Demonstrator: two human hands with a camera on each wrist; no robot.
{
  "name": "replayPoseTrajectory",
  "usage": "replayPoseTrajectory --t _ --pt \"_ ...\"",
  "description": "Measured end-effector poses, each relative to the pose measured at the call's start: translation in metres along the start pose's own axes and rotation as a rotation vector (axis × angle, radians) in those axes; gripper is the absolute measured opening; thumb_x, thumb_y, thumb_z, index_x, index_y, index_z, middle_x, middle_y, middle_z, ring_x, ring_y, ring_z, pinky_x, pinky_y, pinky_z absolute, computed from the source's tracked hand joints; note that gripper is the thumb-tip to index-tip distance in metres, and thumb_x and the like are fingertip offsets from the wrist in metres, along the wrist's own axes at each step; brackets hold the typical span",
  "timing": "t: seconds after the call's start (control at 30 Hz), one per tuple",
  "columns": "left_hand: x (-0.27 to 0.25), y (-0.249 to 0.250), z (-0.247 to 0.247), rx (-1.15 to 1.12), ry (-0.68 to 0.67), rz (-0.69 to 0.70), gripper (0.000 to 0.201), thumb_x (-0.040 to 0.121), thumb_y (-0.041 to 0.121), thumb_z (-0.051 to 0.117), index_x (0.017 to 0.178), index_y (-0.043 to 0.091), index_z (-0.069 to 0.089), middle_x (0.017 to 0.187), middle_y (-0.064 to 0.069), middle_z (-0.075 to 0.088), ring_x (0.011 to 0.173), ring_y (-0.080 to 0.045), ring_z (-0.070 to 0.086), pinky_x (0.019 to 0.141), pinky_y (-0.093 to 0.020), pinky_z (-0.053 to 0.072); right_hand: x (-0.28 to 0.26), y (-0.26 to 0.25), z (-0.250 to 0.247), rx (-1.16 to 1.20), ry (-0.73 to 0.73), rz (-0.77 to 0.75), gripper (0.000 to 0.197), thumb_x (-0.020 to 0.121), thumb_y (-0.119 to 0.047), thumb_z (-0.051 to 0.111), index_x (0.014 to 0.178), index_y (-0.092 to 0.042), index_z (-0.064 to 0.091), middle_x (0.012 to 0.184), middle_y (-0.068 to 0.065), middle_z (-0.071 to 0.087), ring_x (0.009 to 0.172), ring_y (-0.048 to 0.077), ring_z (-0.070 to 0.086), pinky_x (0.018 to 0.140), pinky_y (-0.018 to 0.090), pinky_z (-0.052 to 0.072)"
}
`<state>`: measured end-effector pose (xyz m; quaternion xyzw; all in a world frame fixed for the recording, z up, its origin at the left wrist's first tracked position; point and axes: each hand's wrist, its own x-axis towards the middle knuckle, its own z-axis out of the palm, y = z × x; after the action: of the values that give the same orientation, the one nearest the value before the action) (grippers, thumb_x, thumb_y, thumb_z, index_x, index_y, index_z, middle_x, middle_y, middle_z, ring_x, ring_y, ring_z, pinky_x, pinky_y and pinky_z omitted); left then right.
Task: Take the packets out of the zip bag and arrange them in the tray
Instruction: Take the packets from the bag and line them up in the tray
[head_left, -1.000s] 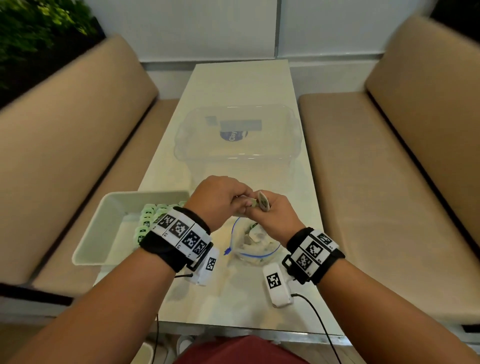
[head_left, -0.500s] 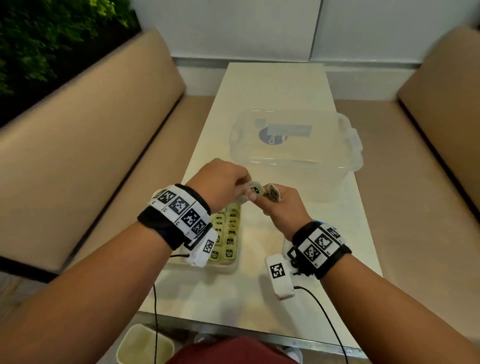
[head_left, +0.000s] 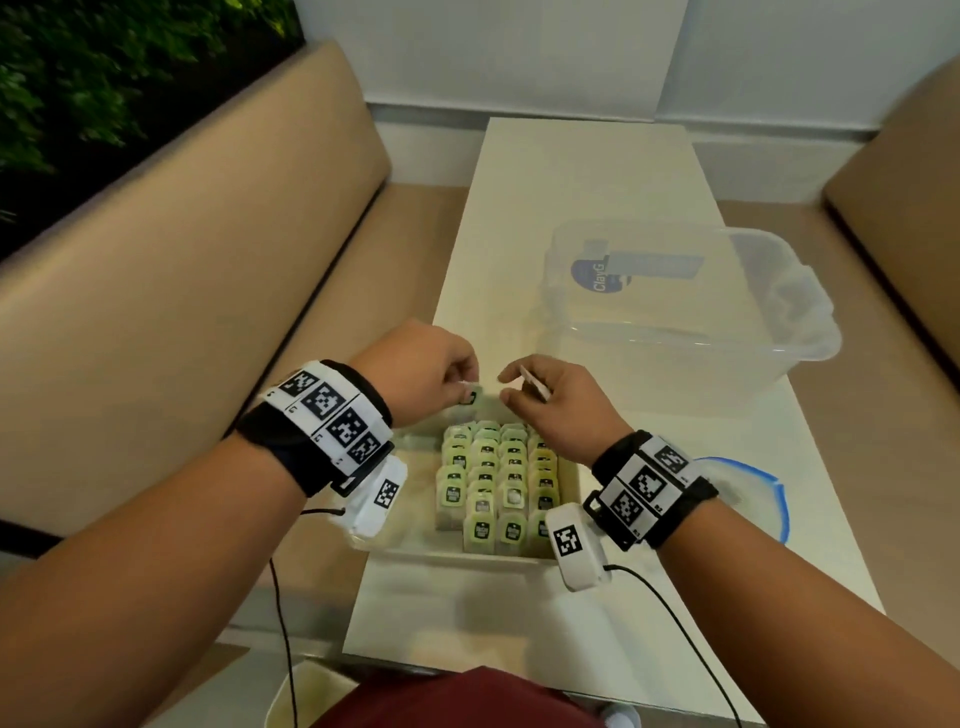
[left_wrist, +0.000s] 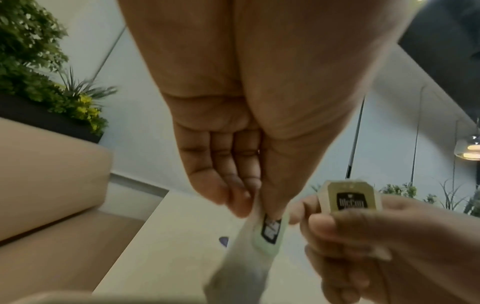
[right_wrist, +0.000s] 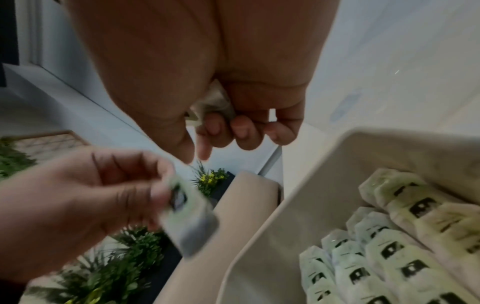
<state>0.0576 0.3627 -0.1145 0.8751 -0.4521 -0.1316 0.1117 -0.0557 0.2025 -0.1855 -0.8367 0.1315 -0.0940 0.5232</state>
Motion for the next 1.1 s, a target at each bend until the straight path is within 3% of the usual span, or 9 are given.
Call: replayPoseTrajectory --t 0.1,0.2,0.3,0.43,0.57,0.67,0.77,1.0,1.1 --pt "0.003 -0.015 0.025 0.058 -0.192 -0.039 0.008 0.084 0.019 0.069 0.090 0.023 0.070 0.075 0.013 0.063 0.072 -0.006 0.057 0.061 -0.017 0.041 -0.002 0.007 -0.001 0.156 0.038 0.140 0.015 0.087 -0.016 0.056 0.099 -0.018 0.047 0.075 0.001 0.052 0.060 0.017 0.047 0.060 0.035 0.043" --pt "0.012 -0.022 0.065 0.148 -0.514 -0.120 0.005 0.084 0.018 0.069 0.088 0.022 0.069 0.064 0.013 0.063 0.059 -0.007 0.061 0.054 -0.019 0.047 -0.007 0.011 -0.004 0.303 0.055 0.266 0.010 0.075 -0.019 0.047 0.083 -0.020 0.041 0.073 0.001 0.045 0.062 0.017 0.041 0.055 0.031 0.036" --pt "0.021 -0.019 0.097 0.327 -0.803 -0.050 0.022 0.085 0.019 0.072 0.107 0.013 0.072 0.089 0.001 0.071 0.071 -0.015 0.065 0.062 -0.020 0.050 -0.015 0.014 -0.004 0.349 0.061 0.298 0.011 0.085 -0.011 0.044 0.075 -0.016 0.045 0.067 0.003 0.048 0.059 0.019 0.042 0.051 0.028 0.035" --pt "0.046 -0.013 0.118 0.495 -0.923 0.024 0.028 0.089 0.023 0.068 0.116 0.014 0.069 0.116 0.001 0.070 0.090 -0.017 0.064 0.057 -0.015 0.046 -0.034 0.022 -0.006 0.227 0.049 0.279 0.009 0.097 -0.013 0.056 0.092 -0.010 0.063 0.084 0.009 0.073 0.065 0.019 0.060 0.059 0.030 0.048" --pt "0.067 -0.021 0.137 0.639 -0.890 0.047 0.027 0.080 0.041 0.073 0.097 0.021 0.075 0.099 0.003 0.074 0.089 -0.018 0.068 0.088 -0.033 0.055 -0.046 0.029 -0.005 0.293 0.103 0.272 0.005 0.094 -0.013 0.065 0.094 -0.009 0.068 0.089 0.014 0.073 0.062 0.018 0.065 0.058 0.029 0.053" --pt "0.066 -0.021 0.135 0.672 -0.837 0.079 0.029 0.079 0.043 0.073 0.096 0.018 0.075 0.098 0.002 0.074 0.079 -0.018 0.065 0.085 -0.035 0.057 -0.047 0.031 -0.002 0.346 0.118 0.291 0.010 0.091 -0.008 0.068 0.097 0.000 0.068 0.079 0.016 0.071 0.066 0.022 0.067 0.063 0.030 0.056" --pt "0.058 -0.014 0.117 0.611 -0.759 0.033 0.040 0.084 0.047 0.068 0.102 0.012 0.071 0.099 -0.002 0.071 0.092 -0.023 0.067 0.084 -0.034 0.054 -0.046 0.031 0.002 0.362 0.111 0.301 0.018 0.091 -0.010 0.068 0.099 0.006 0.067 0.081 0.023 0.071 0.068 0.026 0.067 0.065 0.032 0.058" --pt "0.045 -0.003 0.033 -0.248 -0.296 0.087 0.024 0.095 0.043 0.054 0.090 0.026 0.070 0.083 0.012 0.073 0.065 -0.001 0.062 0.073 -0.027 0.053 -0.036 0.030 0.012 0.417 0.047 0.307 0.013 0.095 -0.009 0.063 0.102 0.001 0.066 0.087 0.027 0.070 0.071 0.031 0.065 0.068 0.038 0.055" --pt "0.037 0.004 0.020 -0.282 -0.190 0.126 0.024 0.088 0.049 0.063 0.092 0.027 0.071 0.080 0.011 0.069 0.068 -0.003 0.060 0.068 -0.024 0.049 -0.031 0.023 0.017 0.408 0.006 0.265 0.011 0.092 -0.007 0.066 0.100 0.000 0.068 0.081 0.018 0.070 0.070 0.027 0.067 0.064 0.033 0.055"
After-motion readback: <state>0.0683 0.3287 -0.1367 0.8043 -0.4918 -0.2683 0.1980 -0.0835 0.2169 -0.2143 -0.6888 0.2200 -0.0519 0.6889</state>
